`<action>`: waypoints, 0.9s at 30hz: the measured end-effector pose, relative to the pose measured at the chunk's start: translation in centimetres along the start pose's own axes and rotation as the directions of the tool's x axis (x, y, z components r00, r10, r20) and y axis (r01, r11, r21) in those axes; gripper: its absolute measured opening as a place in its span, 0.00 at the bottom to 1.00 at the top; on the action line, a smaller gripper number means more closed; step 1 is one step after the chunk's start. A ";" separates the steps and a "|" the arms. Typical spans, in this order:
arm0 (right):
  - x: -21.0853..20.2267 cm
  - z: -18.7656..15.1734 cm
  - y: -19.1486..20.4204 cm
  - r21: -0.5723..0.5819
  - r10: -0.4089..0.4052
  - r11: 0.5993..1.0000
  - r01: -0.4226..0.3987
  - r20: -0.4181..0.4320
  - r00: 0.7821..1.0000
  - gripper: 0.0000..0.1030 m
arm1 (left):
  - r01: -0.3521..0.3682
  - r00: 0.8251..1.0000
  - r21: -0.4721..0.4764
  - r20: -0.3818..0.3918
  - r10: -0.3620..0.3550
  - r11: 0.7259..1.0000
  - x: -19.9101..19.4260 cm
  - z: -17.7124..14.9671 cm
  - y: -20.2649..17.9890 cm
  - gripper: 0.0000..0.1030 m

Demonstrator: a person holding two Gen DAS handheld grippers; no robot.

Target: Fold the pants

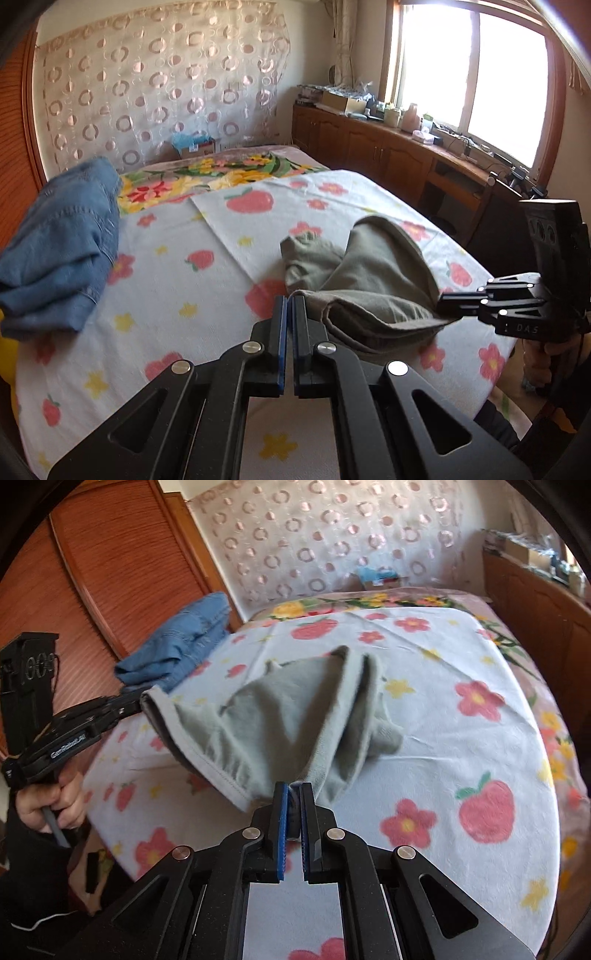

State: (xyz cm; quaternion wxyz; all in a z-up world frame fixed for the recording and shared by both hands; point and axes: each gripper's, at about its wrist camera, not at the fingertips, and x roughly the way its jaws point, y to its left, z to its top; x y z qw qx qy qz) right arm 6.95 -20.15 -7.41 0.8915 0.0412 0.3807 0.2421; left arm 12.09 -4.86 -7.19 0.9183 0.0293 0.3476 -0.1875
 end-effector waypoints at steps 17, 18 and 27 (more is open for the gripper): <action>1.4 0.5 0.2 0.022 -0.043 0.999 0.043 -0.007 0.999 0.34 | 0.010 1.000 -0.019 -0.024 -0.011 1.000 1.0 -1.3 0.6 0.03; 1.6 0.6 0.2 0.018 -0.035 0.999 0.035 -0.006 0.999 0.31 | 0.013 1.000 -0.022 -0.023 -0.013 1.000 1.0 -1.2 0.7 0.03; -1.4 1.8 0.0 0.022 0.070 0.997 -0.072 0.074 0.995 0.04 | 0.051 0.996 -0.021 0.072 -0.049 0.998 -2.4 1.1 -0.3 0.03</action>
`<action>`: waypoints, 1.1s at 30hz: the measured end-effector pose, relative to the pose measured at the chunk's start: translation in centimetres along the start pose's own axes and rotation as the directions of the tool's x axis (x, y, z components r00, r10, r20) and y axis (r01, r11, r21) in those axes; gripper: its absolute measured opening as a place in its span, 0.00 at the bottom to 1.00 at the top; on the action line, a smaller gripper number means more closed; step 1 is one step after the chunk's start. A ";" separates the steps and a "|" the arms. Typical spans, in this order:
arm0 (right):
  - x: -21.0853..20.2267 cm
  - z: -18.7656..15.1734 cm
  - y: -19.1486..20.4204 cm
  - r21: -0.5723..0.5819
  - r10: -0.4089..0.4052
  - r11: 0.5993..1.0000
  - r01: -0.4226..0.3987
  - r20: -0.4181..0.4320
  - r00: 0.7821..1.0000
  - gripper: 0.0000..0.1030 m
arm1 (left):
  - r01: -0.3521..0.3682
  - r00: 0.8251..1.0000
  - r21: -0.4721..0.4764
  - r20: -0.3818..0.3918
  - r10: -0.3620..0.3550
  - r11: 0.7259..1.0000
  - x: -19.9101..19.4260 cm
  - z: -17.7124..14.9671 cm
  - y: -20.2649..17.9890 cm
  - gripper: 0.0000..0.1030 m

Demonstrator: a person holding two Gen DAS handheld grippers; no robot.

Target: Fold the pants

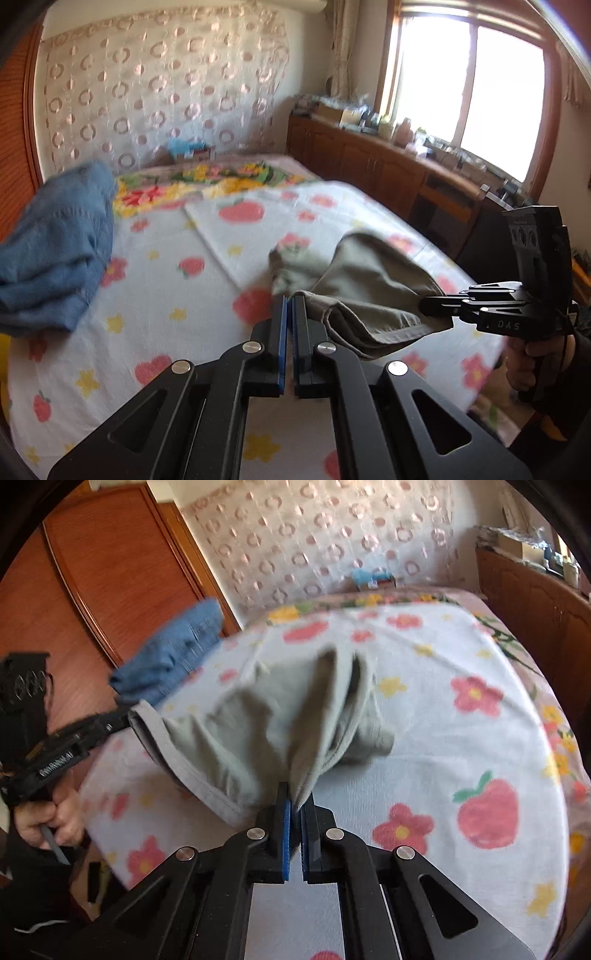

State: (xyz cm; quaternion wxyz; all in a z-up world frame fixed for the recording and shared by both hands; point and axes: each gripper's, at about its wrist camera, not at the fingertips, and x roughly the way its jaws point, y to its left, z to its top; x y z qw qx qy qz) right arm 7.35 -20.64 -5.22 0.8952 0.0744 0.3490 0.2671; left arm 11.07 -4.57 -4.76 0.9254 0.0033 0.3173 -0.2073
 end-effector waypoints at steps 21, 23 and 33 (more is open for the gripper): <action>-3.0 17.7 2.4 -0.195 -0.032 0.978 0.070 0.194 0.980 0.04 | -0.129 0.960 0.032 0.255 0.117 0.991 -4.1 14.5 2.3 0.03; -1.4 19.5 2.8 -0.193 -0.028 0.979 0.066 0.197 0.980 0.04 | -0.145 0.956 0.019 0.259 0.135 0.989 -3.5 15.6 3.3 0.03; -1.6 13.1 3.1 -0.224 0.017 0.974 0.020 0.163 0.986 0.04 | -0.122 0.965 0.031 0.238 0.111 0.992 -5.3 11.2 2.9 0.03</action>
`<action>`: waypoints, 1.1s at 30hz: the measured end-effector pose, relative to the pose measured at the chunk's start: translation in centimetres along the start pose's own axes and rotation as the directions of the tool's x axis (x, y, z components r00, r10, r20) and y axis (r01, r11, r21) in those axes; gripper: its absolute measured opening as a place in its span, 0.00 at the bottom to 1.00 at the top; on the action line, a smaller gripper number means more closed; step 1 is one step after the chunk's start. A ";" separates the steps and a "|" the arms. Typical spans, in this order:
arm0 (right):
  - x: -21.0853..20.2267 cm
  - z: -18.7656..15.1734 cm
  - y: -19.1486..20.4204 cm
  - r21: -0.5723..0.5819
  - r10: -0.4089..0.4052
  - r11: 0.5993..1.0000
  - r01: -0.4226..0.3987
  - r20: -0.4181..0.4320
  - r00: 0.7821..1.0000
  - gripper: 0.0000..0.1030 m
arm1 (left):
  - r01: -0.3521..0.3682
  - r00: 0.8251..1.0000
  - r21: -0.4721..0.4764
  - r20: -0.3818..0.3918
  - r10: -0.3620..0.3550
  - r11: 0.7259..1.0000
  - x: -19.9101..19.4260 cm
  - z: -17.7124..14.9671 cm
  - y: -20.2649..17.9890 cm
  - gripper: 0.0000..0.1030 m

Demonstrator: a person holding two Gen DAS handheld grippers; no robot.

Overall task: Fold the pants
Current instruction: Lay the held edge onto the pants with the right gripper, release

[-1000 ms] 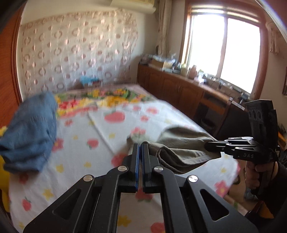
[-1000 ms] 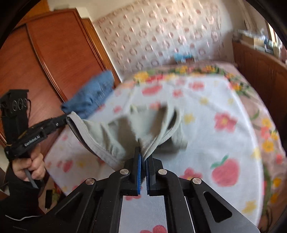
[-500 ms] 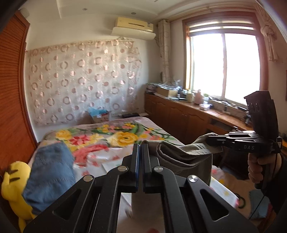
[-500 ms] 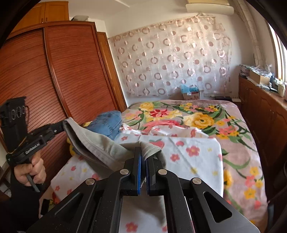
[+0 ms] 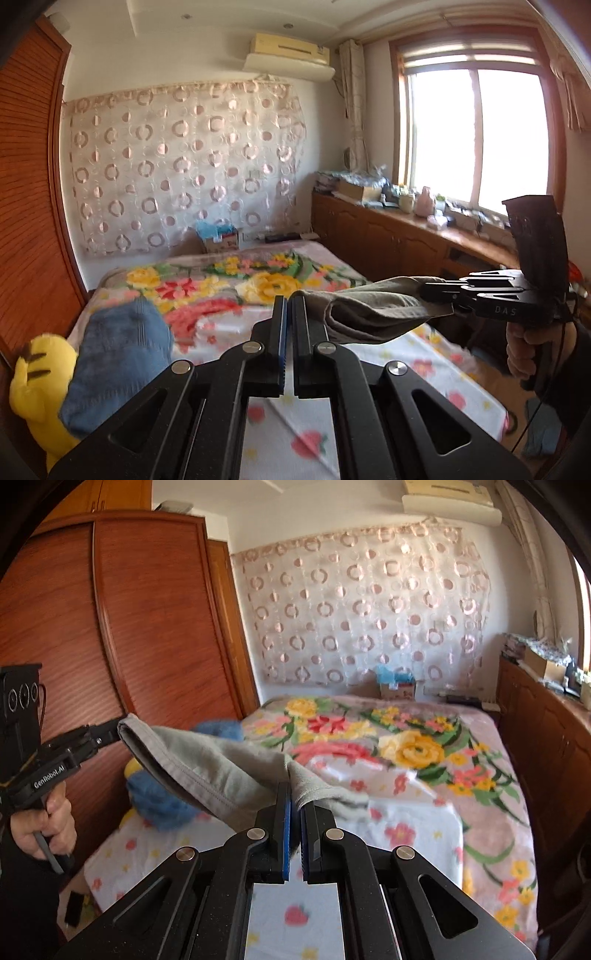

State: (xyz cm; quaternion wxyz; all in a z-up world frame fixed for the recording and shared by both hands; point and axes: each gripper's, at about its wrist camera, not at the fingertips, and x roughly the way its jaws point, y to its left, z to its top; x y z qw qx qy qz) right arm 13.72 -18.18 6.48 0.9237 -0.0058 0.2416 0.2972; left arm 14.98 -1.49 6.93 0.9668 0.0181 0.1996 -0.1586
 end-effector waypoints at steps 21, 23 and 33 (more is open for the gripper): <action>0.5 -15.5 1.5 0.087 0.080 0.995 -0.056 -0.305 0.949 0.04 | 0.085 0.950 -0.090 -0.294 -0.108 0.992 -3.1 -17.5 -4.4 0.03; 0.2 -15.8 1.5 0.089 0.081 0.994 -0.056 -0.308 0.948 0.04 | 0.090 0.949 -0.089 -0.294 -0.112 0.992 -3.4 -17.6 -4.5 0.03; -1.8 -16.1 1.3 0.105 0.069 0.994 -0.040 -0.290 0.954 0.04 | 0.103 0.950 -0.079 -0.288 -0.122 0.991 -4.3 -17.5 -5.3 0.03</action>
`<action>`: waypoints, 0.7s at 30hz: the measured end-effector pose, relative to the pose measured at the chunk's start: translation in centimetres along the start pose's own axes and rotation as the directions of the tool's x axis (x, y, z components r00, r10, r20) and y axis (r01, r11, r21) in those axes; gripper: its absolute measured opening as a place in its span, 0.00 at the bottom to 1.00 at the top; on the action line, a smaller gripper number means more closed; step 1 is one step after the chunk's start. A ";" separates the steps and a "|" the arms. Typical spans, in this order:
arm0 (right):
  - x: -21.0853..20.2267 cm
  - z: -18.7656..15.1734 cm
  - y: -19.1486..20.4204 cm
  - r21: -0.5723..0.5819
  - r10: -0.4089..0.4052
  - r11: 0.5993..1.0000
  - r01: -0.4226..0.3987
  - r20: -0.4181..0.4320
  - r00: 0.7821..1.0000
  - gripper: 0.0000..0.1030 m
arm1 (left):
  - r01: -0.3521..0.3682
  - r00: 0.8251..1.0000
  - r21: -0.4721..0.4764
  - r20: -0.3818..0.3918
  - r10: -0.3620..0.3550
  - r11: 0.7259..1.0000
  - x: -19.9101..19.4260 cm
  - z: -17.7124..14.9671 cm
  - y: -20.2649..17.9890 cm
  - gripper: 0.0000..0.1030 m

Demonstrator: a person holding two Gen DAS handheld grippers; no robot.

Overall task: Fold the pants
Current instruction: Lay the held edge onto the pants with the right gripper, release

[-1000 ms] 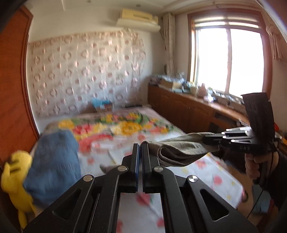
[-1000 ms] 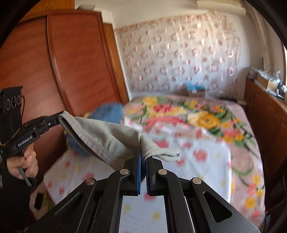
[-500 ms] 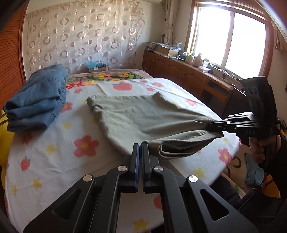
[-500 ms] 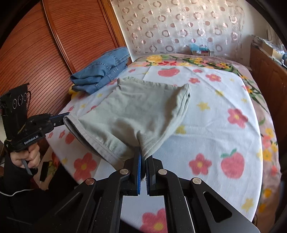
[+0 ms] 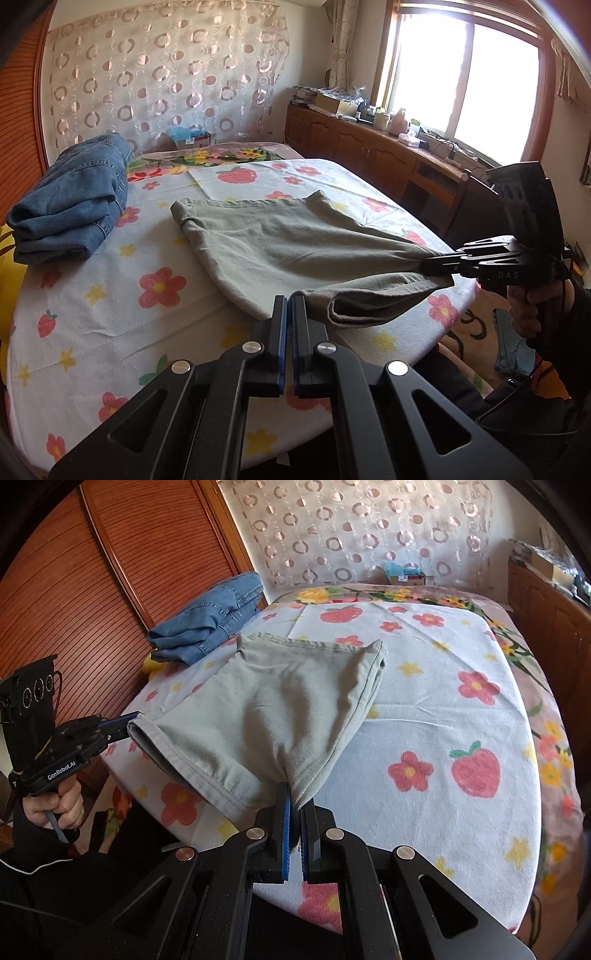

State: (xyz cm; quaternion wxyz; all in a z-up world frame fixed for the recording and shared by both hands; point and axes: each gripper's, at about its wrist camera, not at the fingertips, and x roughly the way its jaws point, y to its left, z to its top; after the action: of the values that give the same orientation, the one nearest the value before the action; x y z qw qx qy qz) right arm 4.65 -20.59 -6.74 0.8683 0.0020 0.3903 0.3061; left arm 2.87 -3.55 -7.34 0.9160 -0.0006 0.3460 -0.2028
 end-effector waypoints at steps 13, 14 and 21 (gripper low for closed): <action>0.7 2.7 -0.9 0.014 -0.040 0.999 0.038 0.101 0.994 0.04 | -0.027 0.999 -0.011 0.032 0.027 1.000 0.8 2.6 0.9 0.03; 0.9 3.0 -1.0 0.015 -0.046 0.999 0.045 0.108 0.993 0.04 | -0.029 0.999 -0.011 0.033 0.030 1.000 1.0 2.9 1.0 0.03; 3.3 5.1 -1.9 0.033 -0.064 0.998 0.060 0.110 0.992 0.04 | -0.049 0.998 -0.015 0.039 0.049 0.999 2.6 5.1 2.4 0.03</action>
State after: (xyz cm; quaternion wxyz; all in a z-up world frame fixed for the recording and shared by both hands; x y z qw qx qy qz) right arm 10.84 -19.20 -5.88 0.8976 0.0198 0.3460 0.2725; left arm 8.78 -2.99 -5.51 0.9274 -0.0026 0.3292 -0.1778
